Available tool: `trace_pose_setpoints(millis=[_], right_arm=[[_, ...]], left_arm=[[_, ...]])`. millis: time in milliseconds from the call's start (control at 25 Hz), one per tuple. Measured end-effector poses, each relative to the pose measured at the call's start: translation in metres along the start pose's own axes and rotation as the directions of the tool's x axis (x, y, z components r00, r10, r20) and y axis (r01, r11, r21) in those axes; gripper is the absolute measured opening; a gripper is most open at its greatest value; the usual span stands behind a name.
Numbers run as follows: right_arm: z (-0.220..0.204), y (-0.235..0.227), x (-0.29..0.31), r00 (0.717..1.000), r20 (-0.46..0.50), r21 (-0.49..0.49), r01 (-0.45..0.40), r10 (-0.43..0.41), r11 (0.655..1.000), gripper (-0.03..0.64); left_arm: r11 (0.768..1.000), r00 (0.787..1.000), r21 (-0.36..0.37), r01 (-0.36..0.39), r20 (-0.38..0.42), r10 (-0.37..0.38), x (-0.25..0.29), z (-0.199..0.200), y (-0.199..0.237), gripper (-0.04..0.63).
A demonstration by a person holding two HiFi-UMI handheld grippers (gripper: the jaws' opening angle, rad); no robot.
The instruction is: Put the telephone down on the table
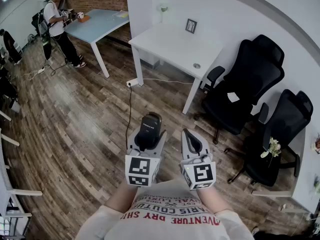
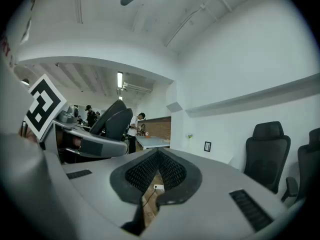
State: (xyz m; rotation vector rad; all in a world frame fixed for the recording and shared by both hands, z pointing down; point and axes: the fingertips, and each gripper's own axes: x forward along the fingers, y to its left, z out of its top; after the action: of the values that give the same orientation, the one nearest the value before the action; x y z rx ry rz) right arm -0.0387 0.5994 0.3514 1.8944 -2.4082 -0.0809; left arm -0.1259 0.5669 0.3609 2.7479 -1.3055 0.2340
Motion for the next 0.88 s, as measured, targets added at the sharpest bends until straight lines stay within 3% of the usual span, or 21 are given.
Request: trace_pose_setpoints(millis=[360,640,880], right_arm=[[-0.006,0.01,-0.001,1.0,-0.013,-0.004,-0.019,0.019,1.0,0.025],[-0.011,0.01,0.01,1.0,0.001,0.034,0.019,-0.019,0.999,0.025],[-0.028,0.022,0.036,0.998,-0.041,0.059,0.046,-0.044,0.997,0.025]], left_arm=[[1.0,1.0,-0.009,-0.002,-0.013,0.002,-0.002,-0.007,0.005,0.282],[1.0,0.999,-0.023,0.02,-0.032,-0.021,0.004,-0.013,0.019,0.282],[1.0,0.998,-0.022,0.018,-0.058,-0.019,0.007,-0.027,0.051,0.282]])
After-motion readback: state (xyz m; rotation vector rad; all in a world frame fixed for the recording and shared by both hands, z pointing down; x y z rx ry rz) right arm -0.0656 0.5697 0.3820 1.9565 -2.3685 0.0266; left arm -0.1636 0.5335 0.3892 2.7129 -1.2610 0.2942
